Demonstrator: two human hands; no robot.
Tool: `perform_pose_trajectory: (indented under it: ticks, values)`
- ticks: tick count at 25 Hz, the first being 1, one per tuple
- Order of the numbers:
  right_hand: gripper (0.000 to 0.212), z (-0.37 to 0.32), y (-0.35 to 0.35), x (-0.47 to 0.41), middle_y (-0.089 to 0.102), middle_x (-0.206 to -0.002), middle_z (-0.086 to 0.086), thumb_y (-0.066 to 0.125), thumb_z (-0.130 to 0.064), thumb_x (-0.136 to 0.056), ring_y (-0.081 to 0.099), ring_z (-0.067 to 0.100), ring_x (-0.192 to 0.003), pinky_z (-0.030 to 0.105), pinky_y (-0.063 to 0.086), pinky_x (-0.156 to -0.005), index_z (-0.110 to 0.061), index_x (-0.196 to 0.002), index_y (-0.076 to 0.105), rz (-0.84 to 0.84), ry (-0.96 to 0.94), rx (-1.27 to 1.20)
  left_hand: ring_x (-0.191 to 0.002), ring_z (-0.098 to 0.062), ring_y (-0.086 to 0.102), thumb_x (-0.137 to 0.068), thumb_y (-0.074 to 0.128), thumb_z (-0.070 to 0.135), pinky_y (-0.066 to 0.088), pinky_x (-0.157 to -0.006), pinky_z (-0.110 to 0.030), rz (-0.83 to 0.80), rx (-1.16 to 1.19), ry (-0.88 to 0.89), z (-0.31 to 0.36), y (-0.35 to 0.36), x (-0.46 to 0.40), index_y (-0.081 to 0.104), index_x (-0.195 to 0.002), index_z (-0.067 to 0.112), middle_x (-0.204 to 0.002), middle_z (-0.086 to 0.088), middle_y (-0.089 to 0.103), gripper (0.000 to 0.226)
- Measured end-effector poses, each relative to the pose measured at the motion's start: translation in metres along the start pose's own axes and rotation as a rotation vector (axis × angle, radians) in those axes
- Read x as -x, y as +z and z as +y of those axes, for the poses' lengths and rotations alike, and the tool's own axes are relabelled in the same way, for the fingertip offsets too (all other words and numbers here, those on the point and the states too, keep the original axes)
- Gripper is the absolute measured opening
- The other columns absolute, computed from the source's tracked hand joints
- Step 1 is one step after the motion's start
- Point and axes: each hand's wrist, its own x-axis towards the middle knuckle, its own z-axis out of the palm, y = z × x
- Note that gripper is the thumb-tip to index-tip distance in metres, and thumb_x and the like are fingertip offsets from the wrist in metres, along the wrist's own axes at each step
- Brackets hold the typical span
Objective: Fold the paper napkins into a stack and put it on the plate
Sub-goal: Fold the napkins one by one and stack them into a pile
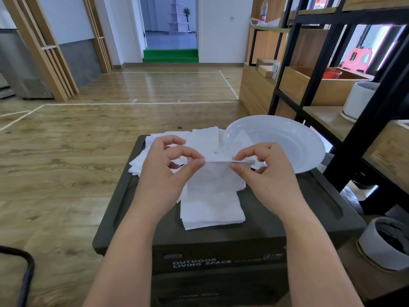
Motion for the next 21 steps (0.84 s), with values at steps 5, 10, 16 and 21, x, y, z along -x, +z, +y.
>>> perform_pose_trajectory:
  ticks: [5, 10, 16, 21]
  values:
    - [0.006, -0.007, -0.001, 0.000, 0.067, -0.086, -0.012, 0.067, -0.027, -0.083, 0.063, 0.004, -0.082, 0.017, 0.051, -0.067, -0.030, -0.081, 0.064, -0.122, -0.004, -0.320, -0.094, 0.003, 0.061, -0.075, 0.072, 0.042, 0.051, -0.077, -0.019, -0.119, 0.029, 0.003, -0.001, 0.000, 0.001, 0.064, -0.093, 0.041, -0.096, 0.026, 0.064, 0.020]
    - [0.025, 0.006, 0.000, -0.017, 0.056, -0.101, -0.021, 0.066, -0.021, -0.085, 0.053, -0.001, -0.093, 0.008, 0.039, -0.069, -0.041, -0.094, 0.055, 0.071, 0.010, 0.098, -0.074, -0.002, 0.069, -0.080, 0.071, 0.030, 0.057, -0.068, -0.033, 0.322, 0.213, -0.094, -0.013, -0.027, -0.012, 0.070, -0.078, 0.039, -0.078, 0.019, 0.073, 0.010]
    - [0.063, 0.029, 0.039, -0.026, 0.029, -0.140, -0.003, 0.053, -0.001, -0.081, 0.015, 0.022, -0.129, 0.042, 0.018, -0.104, -0.048, -0.123, 0.049, -0.424, -0.054, 0.660, -0.075, 0.003, 0.069, -0.082, 0.068, 0.031, 0.051, -0.059, -0.015, 0.440, 0.324, -0.129, -0.017, -0.039, -0.012, 0.070, -0.078, 0.039, -0.080, 0.022, 0.073, 0.009]
    - [0.026, 0.036, 0.042, -0.039, 0.050, -0.094, -0.004, 0.055, -0.007, -0.086, 0.044, 0.017, -0.093, 0.020, 0.032, -0.074, -0.029, -0.085, 0.068, -0.129, -0.066, 0.634, -0.075, 0.002, 0.069, -0.085, 0.068, 0.026, 0.051, -0.058, -0.013, 0.412, 0.371, -0.133, -0.018, -0.035, -0.013, 0.070, -0.077, 0.042, -0.080, 0.021, 0.073, 0.018]
